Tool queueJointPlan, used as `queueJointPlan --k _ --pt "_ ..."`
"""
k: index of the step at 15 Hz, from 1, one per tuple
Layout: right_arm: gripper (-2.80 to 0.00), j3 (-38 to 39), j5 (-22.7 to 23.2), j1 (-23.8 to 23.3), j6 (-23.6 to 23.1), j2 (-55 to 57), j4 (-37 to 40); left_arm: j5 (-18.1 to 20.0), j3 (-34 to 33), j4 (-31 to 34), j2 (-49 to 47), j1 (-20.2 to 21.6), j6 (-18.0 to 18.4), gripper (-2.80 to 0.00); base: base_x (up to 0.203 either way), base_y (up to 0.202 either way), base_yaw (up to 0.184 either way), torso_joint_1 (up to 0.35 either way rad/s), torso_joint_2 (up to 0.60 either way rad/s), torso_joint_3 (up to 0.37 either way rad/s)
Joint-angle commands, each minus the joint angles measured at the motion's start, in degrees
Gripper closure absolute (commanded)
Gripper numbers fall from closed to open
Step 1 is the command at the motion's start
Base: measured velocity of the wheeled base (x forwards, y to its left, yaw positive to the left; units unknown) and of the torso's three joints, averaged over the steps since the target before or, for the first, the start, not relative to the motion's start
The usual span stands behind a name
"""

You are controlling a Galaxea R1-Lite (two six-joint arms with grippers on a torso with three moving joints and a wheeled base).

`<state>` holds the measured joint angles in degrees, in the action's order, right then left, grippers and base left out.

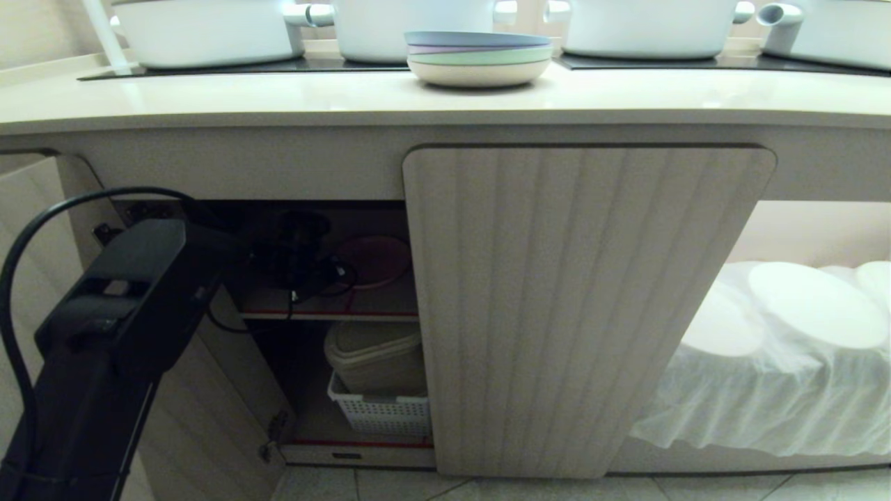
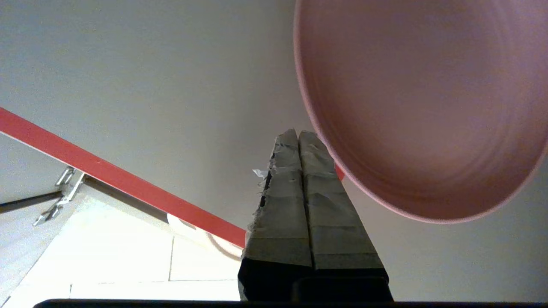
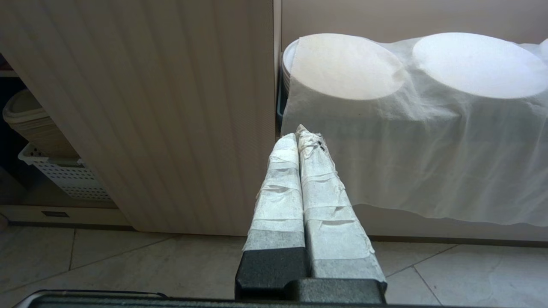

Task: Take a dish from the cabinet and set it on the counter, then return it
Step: Take the plate from the cabinet

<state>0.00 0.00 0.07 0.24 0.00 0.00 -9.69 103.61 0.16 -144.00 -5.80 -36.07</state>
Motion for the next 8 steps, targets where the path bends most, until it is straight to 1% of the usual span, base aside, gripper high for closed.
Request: queueJointPlan --k 1,4,6,8 --pt "0.00 0.0 0.0 0.0 0.0 0.0 0.0 -0.1 0.0 -0.1 0.4 0.0 -0.2 0.00 0.000 0.000 0.000 0.000 0.00 0.000" --pt "0.00 0.0 0.0 0.0 0.0 0.0 0.0 -0.2 0.1 -0.3 0.2 0.0 -0.4 0.00 0.000 0.000 0.000 0.000 0.00 0.000" --pt "0.00 0.0 0.0 0.0 0.1 0.0 0.0 -0.2 0.7 -0.4 0.0 -0.2 -1.7 0.00 0.000 0.000 0.000 0.000 0.00 0.000" --pt "0.00 0.0 0.0 0.0 0.0 0.0 0.0 -0.1 0.7 -0.3 -0.1 -0.2 -2.0 0.00 0.000 0.000 0.000 0.000 0.00 0.000"
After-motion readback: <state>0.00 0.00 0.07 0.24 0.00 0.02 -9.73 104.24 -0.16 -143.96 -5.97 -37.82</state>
